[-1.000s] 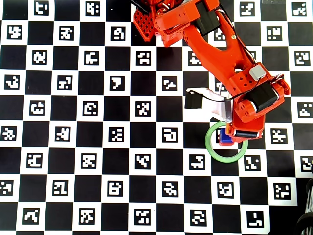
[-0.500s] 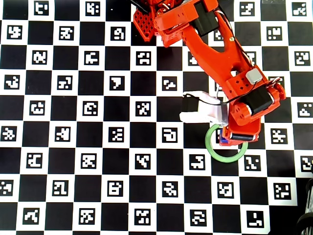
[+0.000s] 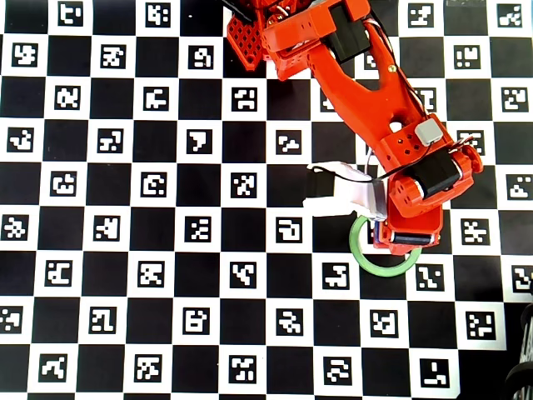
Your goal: Grab the red cube then put it in the green circle then put the blue cube on top and finally the orange cube on top
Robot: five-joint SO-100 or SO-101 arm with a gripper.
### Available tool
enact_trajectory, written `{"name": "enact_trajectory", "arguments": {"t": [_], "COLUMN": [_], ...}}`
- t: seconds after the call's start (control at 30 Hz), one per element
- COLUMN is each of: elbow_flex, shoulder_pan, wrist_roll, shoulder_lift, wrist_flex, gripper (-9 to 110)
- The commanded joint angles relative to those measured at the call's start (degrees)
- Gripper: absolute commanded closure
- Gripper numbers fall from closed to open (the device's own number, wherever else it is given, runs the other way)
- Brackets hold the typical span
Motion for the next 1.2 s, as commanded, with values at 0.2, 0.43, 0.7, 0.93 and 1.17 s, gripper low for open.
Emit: {"name": "enact_trajectory", "arguments": {"t": [0.2,0.43,0.7,0.93,1.17], "elbow_flex": [0.62,1.23,2.64,3.08,3.6], "shoulder_pan": [0.44,0.26,-0.18,-0.35,-1.23], "wrist_roll": [-1.23,-1.49,-1.58,-2.02,-3.43], "shoulder_lift": [3.52,3.52,3.52,3.87,4.48], "wrist_flex": [-1.23,-1.58,-2.29,-2.37,-2.2], "gripper": [98,98,98,93,79]}}
